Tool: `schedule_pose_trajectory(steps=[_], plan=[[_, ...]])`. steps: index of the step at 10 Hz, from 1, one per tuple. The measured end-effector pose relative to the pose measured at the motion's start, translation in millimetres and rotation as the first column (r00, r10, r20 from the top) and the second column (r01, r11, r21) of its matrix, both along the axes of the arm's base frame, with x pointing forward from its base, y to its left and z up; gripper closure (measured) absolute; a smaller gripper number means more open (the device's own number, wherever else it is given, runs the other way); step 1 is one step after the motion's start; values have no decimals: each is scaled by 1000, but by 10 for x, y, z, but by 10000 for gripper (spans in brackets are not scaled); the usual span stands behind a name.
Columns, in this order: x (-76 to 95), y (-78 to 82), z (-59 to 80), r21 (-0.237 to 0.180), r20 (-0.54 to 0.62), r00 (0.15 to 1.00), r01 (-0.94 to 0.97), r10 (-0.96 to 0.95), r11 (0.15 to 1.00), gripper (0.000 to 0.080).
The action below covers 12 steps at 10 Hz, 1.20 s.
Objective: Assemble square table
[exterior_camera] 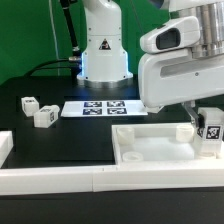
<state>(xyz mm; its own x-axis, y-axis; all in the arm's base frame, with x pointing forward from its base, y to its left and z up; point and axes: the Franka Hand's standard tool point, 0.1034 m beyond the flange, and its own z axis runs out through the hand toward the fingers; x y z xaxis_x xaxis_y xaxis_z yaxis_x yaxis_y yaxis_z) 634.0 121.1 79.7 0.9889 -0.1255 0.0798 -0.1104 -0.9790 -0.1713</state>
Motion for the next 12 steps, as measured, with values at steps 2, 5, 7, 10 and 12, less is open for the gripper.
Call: schedule_pose_trajectory(steps=[2,5,7,10,12], plan=[[1,-31,-7,8,-17,994,105,-105,994,486],[3,-89,-23,43,-84,885,461,-457,886,490],[-19,-116,-45,78,-172,682,729,-711,681,490],[-45,-84,-45,62,-267,437,897,-859,437,489],[-48,-66,-46,56,-278,404,913,-872,405,408]])
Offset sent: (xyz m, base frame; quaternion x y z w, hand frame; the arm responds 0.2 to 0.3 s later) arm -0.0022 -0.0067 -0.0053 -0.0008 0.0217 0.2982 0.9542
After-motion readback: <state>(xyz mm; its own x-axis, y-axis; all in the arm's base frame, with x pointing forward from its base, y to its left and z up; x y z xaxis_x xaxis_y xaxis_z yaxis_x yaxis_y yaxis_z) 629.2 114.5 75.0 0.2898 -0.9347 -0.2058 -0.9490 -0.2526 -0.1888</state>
